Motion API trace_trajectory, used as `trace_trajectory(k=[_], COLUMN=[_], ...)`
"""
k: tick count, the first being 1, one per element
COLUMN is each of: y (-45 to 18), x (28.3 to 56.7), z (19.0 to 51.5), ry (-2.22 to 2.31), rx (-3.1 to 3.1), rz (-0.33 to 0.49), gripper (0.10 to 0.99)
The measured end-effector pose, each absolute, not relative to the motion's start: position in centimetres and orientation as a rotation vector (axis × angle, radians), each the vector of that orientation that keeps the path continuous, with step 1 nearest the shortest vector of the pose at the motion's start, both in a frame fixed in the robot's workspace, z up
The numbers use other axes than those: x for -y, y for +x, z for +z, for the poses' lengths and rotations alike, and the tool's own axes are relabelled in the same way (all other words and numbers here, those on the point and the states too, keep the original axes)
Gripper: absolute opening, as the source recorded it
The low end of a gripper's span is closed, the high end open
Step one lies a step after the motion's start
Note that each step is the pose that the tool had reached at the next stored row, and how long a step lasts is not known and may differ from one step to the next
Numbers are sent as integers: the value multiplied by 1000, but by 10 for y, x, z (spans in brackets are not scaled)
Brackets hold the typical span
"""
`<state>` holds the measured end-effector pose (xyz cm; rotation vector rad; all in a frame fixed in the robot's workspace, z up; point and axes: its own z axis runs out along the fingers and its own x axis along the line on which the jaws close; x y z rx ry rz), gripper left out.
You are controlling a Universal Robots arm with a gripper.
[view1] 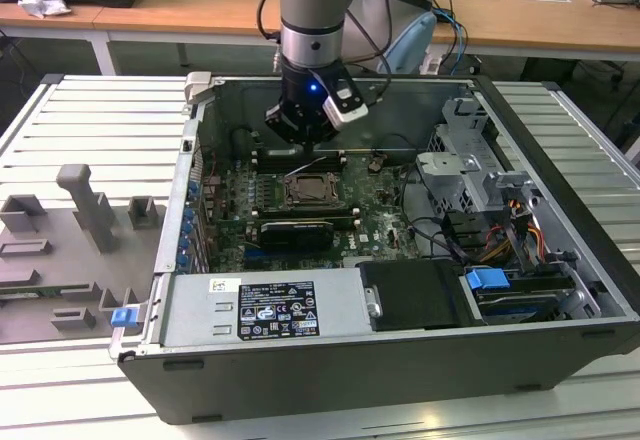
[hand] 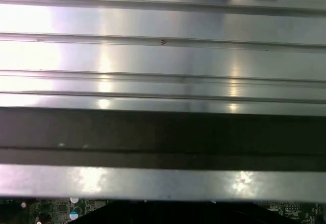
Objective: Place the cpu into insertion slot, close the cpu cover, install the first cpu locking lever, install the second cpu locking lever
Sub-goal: 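Install the first cpu locking lever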
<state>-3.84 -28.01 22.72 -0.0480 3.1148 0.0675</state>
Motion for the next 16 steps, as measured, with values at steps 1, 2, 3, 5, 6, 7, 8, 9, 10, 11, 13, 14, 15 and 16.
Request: trace_trajectory(k=[1,2,3,5,6,7,8,9,10,11,13,14,15,16], y=[-36,-35,-33,-32,-31,-31,-29,-27,-26,-26,-26,-25,-24,-23], x=[279,279,279,279,279,279,279,279,279,279,279,279,279,279], z=[227,226,225,223,221,220,218,217,216,214,212,211,210,210], ry=[-50,-51,-52,-53,-55,-59,-66,-72,-73,-73,-72,-73,-73,-72], rx=[-3115,-3115,-3115,-3115,-3115,-3115,-3115,-3115,-3114,-3115,-3115,-3115,-3115,-3115], rz=[68,68,68,68,68,68,68,68,68,68,68,69,69,69], gripper=[106,106,106,106,106,106,106,106,106,106,106,106,106,106])
